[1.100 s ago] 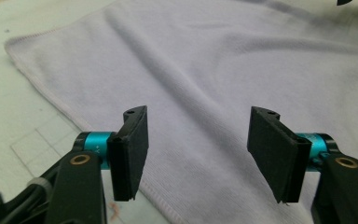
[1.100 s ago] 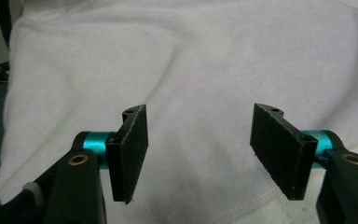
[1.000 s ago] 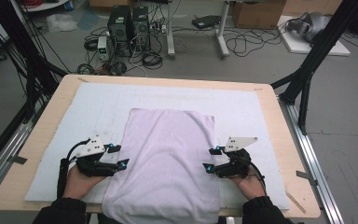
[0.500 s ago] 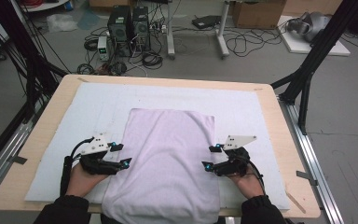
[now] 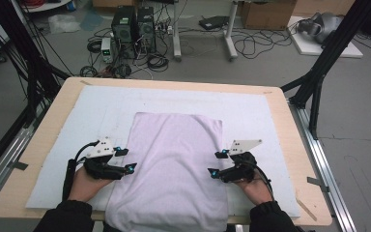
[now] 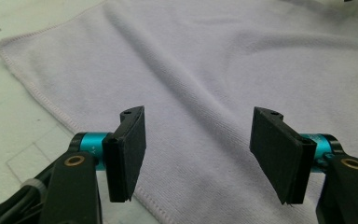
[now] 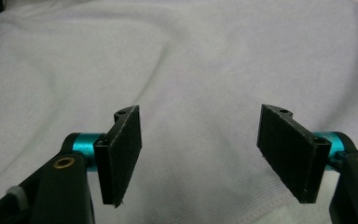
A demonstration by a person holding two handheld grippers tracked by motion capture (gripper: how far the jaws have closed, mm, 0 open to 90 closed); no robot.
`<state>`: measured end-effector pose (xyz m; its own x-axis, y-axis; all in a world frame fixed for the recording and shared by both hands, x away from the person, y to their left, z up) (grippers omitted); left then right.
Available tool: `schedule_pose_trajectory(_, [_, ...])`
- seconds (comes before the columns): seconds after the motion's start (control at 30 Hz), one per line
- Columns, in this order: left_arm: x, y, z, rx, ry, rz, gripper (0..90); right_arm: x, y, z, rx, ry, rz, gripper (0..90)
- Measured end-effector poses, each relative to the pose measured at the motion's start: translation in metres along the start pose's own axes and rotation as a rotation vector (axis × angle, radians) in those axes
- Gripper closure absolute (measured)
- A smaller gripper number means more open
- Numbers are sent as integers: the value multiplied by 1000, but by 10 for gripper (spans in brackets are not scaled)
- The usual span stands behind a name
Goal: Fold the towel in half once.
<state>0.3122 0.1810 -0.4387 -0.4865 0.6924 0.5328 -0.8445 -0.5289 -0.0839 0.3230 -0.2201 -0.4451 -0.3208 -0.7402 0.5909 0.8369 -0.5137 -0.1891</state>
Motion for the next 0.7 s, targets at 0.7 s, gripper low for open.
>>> schedule_pose_trajectory(0.7, [-37, -96, 55, 58, -31, 89, 559, -2, 94, 48, -113, 34, -84, 352])
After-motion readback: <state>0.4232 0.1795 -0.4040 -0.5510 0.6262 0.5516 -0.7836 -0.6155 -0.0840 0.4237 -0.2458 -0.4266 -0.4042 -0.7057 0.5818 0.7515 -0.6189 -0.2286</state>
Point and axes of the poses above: each handheld gripper's, and its own axes: x roughly backward along the jaws, z roughly out of its top, y roughly to its right, the point moved 3 cm from there along -x, roughly forward along the jaws, and after that the axes turned 7 degrees about -x, right-handed, at the moved point
